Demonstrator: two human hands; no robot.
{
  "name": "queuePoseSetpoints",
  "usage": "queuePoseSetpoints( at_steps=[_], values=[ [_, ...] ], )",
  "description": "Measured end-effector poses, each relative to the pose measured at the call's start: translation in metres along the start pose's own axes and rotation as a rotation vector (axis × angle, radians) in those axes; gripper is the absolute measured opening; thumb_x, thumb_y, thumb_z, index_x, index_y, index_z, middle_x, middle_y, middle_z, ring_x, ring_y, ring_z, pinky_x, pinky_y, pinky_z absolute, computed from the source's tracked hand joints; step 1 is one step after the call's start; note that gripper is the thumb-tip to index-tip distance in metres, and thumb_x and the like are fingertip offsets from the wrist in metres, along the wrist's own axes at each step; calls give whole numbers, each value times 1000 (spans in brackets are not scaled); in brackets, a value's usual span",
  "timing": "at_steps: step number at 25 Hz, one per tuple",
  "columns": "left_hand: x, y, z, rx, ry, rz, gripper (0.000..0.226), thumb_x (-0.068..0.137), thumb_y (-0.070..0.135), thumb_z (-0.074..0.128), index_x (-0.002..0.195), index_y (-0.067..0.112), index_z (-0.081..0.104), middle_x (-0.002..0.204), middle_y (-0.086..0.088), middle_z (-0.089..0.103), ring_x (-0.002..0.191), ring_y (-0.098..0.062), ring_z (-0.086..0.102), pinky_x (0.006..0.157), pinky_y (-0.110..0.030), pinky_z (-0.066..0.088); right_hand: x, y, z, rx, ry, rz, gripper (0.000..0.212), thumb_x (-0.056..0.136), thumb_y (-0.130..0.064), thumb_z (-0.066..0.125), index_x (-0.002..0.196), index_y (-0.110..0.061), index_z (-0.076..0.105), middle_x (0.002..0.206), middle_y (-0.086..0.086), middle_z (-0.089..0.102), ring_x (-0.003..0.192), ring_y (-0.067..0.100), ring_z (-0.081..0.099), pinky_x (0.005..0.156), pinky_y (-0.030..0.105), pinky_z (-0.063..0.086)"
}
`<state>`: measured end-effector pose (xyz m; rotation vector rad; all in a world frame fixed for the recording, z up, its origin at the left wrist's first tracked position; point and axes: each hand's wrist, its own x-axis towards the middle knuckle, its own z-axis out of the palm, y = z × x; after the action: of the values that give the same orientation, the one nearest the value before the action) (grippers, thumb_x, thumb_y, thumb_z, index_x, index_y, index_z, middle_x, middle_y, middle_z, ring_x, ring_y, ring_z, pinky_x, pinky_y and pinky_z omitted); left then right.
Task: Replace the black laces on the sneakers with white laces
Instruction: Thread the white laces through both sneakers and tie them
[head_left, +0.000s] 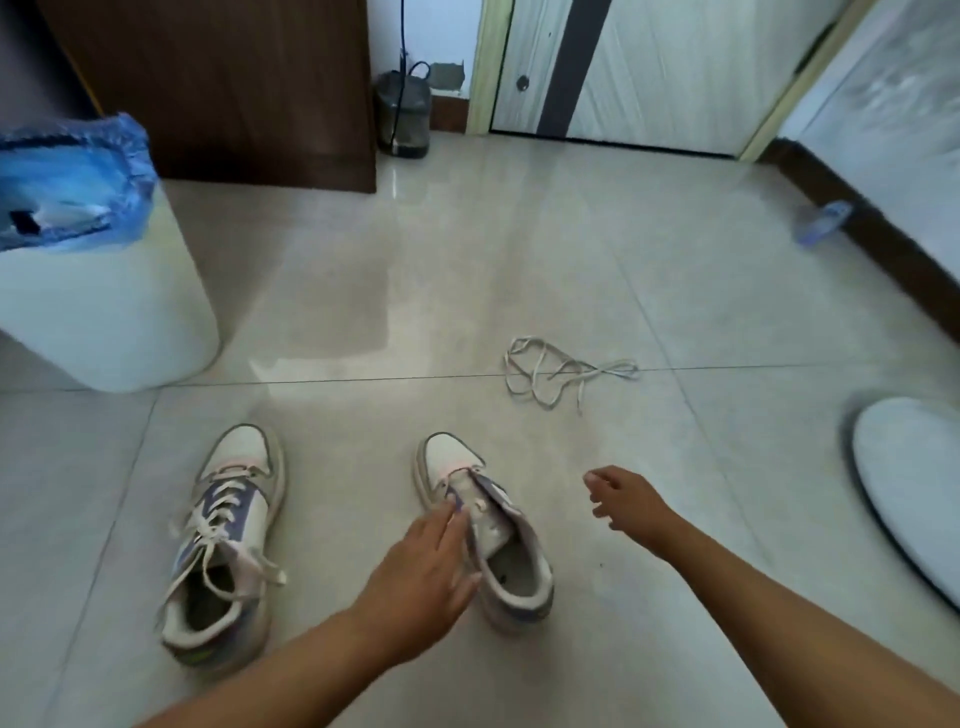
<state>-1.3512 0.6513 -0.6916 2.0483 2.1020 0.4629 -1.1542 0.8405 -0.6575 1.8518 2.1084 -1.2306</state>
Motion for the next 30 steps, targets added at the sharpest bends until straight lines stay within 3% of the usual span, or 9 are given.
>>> queuePoseSetpoints(
  at_steps=[3,5,8,13,16,19,23,26,30],
  values=[
    [33,38,17,-2,3,16,52,67,45,53,109,13,56,102,-11,70,103,-31,54,80,-29,53,39,6,0,-84,8,-69,30,98,-21,47,122,-9,59,124,10,59,106,24,59,91,30,44],
    [35,41,34,-1,-73,34,62,54,40,68,108,12,53,102,-15,70,107,-31,43,103,-28,35,73,-8,2,-220,0,-111,38,99,-19,43,135,-8,48,143,10,44,130,24,43,105,25,29],
    [30,39,46,-12,-31,-61,55,71,39,50,117,9,52,116,-20,65,119,-31,40,112,-26,12,130,-27,-4,-288,34,-160,49,100,-16,37,147,-10,25,156,10,19,141,23,24,112,27,19],
    [34,26,40,93,-175,42,50,71,45,50,97,11,76,110,-13,69,115,-27,45,110,-29,19,169,-29,6,-534,108,-130,35,96,-24,45,128,-7,46,133,14,44,123,33,43,96,37,39],
    [43,22,21,42,-265,80,47,67,52,63,97,19,75,108,-3,70,111,-22,53,99,-29,41,149,-21,23,-788,190,-254,24,96,-17,43,117,-9,51,121,9,52,116,30,47,90,35,40],
    [68,19,-14,-176,-285,-117,44,93,37,40,131,18,51,134,3,46,124,-13,42,103,-24,38,128,-44,14,-461,64,-451,9,87,-15,54,90,-9,59,96,8,59,96,26,56,80,32,41],
    [126,13,-73,-447,-189,-349,46,101,28,37,145,16,29,146,2,35,136,-11,32,110,-19,25,72,-111,-42,388,-624,-254,15,91,-6,51,77,-9,56,66,3,55,50,12,47,50,24,38],
    [168,19,-126,-842,-254,-427,37,102,29,32,128,11,51,118,2,58,111,-8,53,89,-9,38,40,-145,-72,324,-730,-386,14,93,-15,55,81,-11,60,63,-1,48,47,7,34,46,21,28],
    [178,8,-183,-849,-271,-367,39,98,33,45,89,4,69,64,4,58,63,-8,54,69,-15,44,-1,-179,-100,306,-507,-485,19,93,-20,57,76,-12,61,57,-7,46,48,5,36,48,20,32]
  ],
)
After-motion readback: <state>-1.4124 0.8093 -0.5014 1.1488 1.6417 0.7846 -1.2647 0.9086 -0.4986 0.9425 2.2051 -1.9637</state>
